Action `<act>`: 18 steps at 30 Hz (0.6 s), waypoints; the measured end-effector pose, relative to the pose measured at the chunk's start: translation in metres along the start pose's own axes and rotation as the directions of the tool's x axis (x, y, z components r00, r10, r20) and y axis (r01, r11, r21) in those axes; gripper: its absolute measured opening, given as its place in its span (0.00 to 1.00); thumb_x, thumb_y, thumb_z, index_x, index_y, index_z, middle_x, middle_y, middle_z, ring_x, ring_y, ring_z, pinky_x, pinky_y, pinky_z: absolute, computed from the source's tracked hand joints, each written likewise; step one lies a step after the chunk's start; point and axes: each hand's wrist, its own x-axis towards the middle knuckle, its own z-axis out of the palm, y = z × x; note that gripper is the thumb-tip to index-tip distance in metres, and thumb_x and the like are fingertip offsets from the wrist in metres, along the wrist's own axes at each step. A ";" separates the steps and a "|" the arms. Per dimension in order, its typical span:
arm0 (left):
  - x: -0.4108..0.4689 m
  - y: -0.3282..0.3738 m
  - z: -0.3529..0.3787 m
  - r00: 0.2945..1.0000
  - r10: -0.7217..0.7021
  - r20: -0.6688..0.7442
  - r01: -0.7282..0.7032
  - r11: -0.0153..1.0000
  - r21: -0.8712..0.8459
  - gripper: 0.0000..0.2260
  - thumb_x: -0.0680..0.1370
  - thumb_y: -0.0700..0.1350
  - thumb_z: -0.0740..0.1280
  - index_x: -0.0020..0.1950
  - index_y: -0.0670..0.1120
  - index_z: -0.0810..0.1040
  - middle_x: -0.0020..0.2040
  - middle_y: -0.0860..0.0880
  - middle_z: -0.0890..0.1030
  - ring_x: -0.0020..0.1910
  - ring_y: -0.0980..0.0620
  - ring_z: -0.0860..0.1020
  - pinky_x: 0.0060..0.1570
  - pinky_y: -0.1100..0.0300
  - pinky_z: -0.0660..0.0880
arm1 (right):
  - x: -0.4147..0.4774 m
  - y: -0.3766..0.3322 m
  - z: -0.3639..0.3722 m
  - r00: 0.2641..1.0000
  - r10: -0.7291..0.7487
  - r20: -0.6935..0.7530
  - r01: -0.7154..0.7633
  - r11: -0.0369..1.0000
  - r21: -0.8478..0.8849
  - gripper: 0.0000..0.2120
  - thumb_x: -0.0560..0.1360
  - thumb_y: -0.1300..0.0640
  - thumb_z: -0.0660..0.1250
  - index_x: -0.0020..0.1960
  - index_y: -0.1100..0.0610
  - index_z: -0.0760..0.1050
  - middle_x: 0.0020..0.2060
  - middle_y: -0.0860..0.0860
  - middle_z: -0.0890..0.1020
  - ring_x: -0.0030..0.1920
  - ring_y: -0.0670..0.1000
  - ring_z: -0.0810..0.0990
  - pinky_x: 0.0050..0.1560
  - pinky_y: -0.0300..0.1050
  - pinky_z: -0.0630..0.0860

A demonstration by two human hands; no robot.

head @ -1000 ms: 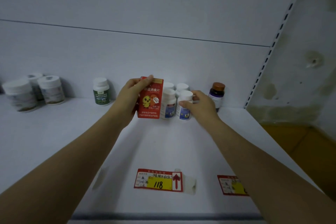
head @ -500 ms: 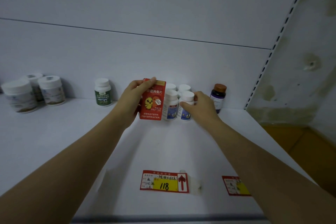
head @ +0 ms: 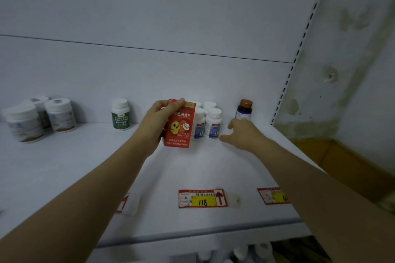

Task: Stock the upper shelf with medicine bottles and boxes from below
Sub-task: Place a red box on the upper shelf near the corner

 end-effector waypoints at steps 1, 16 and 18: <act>-0.005 0.001 -0.001 1.000 0.005 0.004 -0.005 1.000 0.003 0.18 0.75 0.53 0.68 0.60 0.47 0.71 0.50 0.48 0.80 0.47 0.47 0.81 0.52 0.50 0.78 | -0.006 -0.002 -0.002 1.000 0.000 0.007 0.000 1.000 -0.020 0.24 0.74 0.47 0.67 0.63 0.61 0.71 0.59 0.58 0.75 0.58 0.56 0.75 0.56 0.47 0.73; -0.157 0.037 -0.035 0.991 0.095 -0.098 -0.091 0.995 0.040 0.13 0.74 0.53 0.69 0.54 0.49 0.74 0.50 0.47 0.81 0.48 0.46 0.81 0.48 0.52 0.79 | -0.124 -0.049 -0.031 0.983 -0.176 0.043 0.180 0.979 -0.093 0.23 0.73 0.51 0.69 0.65 0.58 0.70 0.59 0.57 0.77 0.55 0.56 0.77 0.54 0.46 0.75; -0.186 0.043 -0.043 0.985 0.094 -0.142 -0.089 0.995 0.037 0.17 0.73 0.54 0.69 0.58 0.47 0.73 0.51 0.46 0.81 0.49 0.45 0.81 0.51 0.49 0.79 | -0.141 -0.060 -0.032 0.975 -0.213 0.060 0.217 0.972 -0.084 0.24 0.73 0.51 0.69 0.66 0.58 0.69 0.59 0.57 0.76 0.55 0.55 0.77 0.52 0.45 0.73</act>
